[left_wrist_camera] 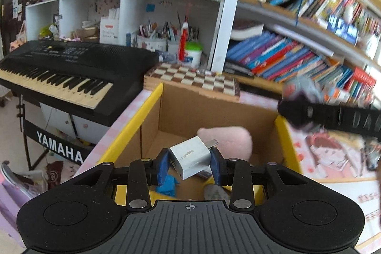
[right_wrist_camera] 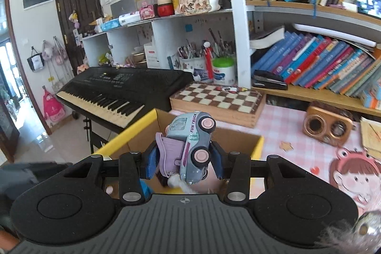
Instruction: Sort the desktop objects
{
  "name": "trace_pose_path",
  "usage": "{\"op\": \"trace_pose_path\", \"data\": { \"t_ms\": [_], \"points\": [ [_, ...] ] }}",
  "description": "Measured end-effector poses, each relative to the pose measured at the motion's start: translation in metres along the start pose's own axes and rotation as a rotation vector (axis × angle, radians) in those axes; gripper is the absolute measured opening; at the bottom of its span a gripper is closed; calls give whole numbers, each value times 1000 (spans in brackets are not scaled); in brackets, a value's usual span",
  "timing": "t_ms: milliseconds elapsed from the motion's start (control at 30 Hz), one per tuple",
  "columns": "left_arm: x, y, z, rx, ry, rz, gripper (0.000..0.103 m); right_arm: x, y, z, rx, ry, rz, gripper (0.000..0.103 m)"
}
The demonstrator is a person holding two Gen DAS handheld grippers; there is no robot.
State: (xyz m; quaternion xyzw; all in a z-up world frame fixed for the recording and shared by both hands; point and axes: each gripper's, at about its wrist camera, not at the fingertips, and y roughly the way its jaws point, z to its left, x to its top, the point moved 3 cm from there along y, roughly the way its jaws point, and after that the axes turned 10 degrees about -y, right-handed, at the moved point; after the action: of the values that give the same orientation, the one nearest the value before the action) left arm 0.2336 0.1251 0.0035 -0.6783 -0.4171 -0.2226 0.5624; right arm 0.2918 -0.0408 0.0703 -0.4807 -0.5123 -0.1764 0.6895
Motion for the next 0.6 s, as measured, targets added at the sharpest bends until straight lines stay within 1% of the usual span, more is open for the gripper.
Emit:
{"op": "trace_pose_path", "data": {
  "t_ms": [167, 433, 600],
  "points": [
    [-7, 36, -3, 39, 31, 93, 34, 10, 37, 0, 55, -14, 44, 42],
    [-15, 64, -12, 82, 109, 184, 35, 11, 91, 10, 126, -54, 141, 42],
    [-17, 79, -16, 87, 129, 222, 35, 8, 119, 13, 164, -75, 207, 42]
  ]
}}
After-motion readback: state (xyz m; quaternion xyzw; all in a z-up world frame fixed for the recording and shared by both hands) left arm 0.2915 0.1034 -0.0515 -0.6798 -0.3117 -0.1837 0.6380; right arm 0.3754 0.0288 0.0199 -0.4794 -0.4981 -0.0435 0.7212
